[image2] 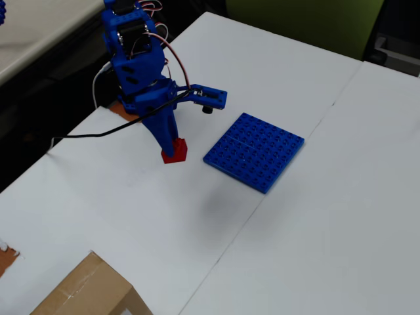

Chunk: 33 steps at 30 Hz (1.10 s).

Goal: Pick up the 2x2 red block and go up the 8x8 blue block.

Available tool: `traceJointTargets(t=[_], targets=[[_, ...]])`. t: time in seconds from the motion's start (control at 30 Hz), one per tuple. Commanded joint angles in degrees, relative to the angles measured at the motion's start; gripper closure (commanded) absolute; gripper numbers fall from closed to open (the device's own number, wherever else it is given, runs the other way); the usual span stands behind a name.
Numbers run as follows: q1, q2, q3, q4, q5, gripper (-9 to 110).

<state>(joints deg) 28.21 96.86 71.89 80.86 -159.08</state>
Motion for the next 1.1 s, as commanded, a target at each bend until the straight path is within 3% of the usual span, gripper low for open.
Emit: traceJointTargets(t=[0.0, 0.67, 1.07], targets=[[-4.39, 4.04, 0.0, 1.05, -1.67, 101], [-22.68, 1.67, -1.93, 1.58, -12.39, 101], [-28.92, -9.49, -11.87, 5.36, -16.08, 101]])
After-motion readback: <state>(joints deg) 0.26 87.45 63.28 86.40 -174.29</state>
